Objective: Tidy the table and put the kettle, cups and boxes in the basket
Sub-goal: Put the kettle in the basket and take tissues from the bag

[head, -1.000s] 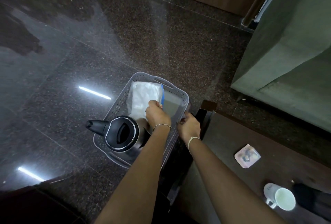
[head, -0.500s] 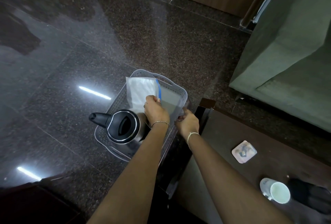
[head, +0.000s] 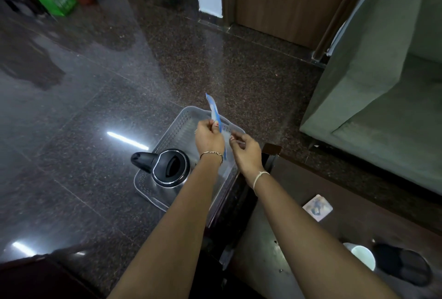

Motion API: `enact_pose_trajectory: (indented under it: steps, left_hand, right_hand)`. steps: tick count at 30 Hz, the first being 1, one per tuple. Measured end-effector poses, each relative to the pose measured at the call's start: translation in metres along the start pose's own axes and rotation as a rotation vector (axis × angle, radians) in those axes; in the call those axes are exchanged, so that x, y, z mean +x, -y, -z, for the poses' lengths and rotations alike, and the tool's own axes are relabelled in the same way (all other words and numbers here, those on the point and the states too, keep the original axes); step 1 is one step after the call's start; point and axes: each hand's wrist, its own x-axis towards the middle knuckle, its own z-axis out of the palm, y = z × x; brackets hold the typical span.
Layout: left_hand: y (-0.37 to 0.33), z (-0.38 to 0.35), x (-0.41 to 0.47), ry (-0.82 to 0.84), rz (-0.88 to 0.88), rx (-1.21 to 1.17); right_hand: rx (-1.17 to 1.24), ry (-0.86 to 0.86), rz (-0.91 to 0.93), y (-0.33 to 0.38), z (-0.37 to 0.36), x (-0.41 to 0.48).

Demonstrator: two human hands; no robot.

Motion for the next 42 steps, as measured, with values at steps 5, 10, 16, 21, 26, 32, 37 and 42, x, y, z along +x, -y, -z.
enact_pose_trajectory:
  steps: [5, 10, 16, 21, 26, 32, 37, 42]
  left_hand:
    - [-0.039, 0.028, -0.026, 0.068, 0.028, -0.279]
    - [-0.079, 0.063, -0.062, 0.191, 0.074, -0.544]
    - [-0.101, 0.109, -0.107, 0.384, -0.014, -0.663]
    - [-0.104, 0.141, -0.133, 0.504, -0.055, -0.666]
    - [-0.105, 0.168, -0.153, 0.546, -0.051, -0.692]
    - [-0.107, 0.187, -0.18, 0.645, -0.144, -0.697]
    - [-0.11, 0.196, -0.201, 0.652, -0.255, -0.726]
    - [-0.12, 0.204, -0.206, 0.691, -0.333, -0.735]
  right_hand:
    - [0.172, 0.063, 0.1, 0.059, 0.011, -0.032]
    - [0.298, 0.085, 0.192, 0.102, 0.031, -0.074]
    - [0.24, -0.015, 0.358, 0.135, 0.055, -0.128]
    - [0.221, -0.174, 0.382, 0.147, 0.058, -0.167]
    - [0.144, -0.396, 0.398, 0.154, 0.064, -0.201]
    - [-0.101, -0.439, 0.609, 0.163, 0.07, -0.251]
    - [-0.408, -0.48, 0.587, 0.166, 0.074, -0.276]
    - [-0.33, -0.54, 0.481, 0.168, 0.08, -0.28]
